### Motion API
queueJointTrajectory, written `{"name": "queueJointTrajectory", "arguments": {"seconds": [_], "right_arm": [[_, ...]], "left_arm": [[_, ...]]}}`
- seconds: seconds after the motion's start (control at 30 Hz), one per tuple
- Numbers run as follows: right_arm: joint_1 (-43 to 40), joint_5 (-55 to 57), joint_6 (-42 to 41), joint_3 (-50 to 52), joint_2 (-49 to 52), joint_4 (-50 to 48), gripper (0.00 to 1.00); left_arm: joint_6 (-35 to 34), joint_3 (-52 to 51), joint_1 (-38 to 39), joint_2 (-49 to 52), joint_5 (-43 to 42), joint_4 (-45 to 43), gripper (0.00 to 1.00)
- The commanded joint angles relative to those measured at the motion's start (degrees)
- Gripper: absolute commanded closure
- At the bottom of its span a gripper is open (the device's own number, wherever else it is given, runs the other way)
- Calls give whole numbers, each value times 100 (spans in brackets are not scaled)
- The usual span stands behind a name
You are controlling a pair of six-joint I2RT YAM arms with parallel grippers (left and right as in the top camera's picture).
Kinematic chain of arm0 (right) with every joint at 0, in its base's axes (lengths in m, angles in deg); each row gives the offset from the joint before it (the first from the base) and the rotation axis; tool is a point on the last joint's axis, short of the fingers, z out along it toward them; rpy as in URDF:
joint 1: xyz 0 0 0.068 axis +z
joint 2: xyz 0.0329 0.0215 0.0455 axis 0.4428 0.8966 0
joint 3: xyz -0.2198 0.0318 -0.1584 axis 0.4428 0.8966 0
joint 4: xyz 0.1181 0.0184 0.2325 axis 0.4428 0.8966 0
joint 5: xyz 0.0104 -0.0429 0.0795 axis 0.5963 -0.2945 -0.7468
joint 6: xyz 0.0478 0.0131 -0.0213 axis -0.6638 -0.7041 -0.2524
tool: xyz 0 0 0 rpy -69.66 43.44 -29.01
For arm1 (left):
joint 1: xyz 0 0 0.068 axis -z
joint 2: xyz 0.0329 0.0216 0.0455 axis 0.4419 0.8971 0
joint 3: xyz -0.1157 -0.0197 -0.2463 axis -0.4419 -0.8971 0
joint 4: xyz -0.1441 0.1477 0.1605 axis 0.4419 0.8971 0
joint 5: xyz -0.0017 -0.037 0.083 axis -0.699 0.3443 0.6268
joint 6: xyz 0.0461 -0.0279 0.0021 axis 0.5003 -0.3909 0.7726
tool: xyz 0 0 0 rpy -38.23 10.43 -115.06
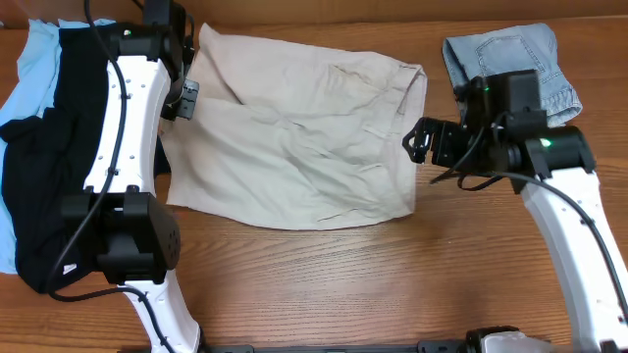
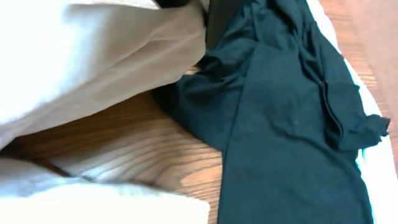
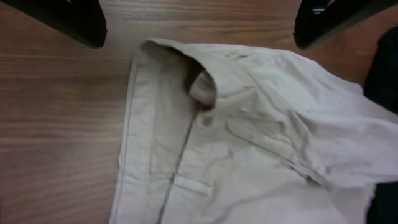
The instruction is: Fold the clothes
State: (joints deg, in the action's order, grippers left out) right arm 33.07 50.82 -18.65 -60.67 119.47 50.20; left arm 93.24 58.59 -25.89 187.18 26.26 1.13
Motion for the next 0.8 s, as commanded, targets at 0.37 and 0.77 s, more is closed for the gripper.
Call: {"name": "queueJointTrajectory", "arguments": {"seconds": [0.37,0.77], "right_arm": [[-2,74,505,2,603,-828,1],[210,-1342,1060,2,1860,-1384,26]], "left_arm": [[203,33,-42,-33,-2612,608,0],[203,-407,199,-33,-3198,957,0]]}}
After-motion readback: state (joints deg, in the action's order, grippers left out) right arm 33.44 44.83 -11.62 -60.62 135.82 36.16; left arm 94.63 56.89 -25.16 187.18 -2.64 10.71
